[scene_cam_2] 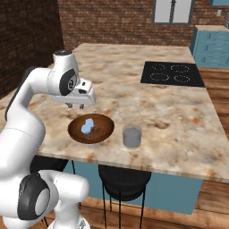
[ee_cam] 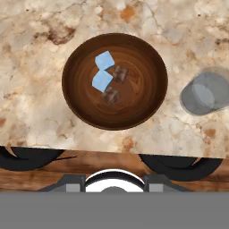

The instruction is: There are four ice cubes in the ice bowl. Place two ice cubes in each glass of water.

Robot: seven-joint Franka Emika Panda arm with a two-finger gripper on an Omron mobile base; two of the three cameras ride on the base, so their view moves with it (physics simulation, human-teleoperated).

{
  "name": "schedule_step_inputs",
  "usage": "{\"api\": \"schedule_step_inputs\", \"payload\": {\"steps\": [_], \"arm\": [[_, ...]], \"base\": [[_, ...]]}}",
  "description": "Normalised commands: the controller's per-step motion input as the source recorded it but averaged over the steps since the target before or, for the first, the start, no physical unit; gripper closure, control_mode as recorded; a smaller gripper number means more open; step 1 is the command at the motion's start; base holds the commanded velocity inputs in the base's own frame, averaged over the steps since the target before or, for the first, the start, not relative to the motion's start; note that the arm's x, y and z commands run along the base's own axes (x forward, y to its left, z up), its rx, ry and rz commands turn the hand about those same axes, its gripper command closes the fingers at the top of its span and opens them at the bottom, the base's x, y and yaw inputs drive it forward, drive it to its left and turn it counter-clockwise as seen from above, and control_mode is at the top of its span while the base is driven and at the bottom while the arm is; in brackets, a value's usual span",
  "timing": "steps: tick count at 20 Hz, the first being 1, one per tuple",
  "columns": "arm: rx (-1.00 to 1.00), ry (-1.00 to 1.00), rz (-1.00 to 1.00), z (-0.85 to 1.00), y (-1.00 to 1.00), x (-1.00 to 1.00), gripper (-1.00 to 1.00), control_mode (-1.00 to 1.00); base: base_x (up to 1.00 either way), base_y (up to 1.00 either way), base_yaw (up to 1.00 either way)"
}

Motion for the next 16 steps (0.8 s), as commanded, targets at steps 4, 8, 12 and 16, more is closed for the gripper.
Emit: {"api": "schedule_step_inputs", "payload": {"steps": [4,8,12,16], "arm": [[0.0,0.0,0.0,-0.07,0.0,-0.08,-1.0,-1.0],[0.0,0.01,0.06,-0.43,0.0,-0.06,-1.0,-1.0],[-0.02,0.0,0.1,-0.43,0.03,0.02,-1.0,-1.0],[0.0,0.0,0.18,-0.25,0.1,0.16,-1.0,-1.0]], "base": [[0.0,0.0,0.0],[0.0,0.0,0.0],[0.0,0.0,0.0],[0.0,0.0,0.0]]}}
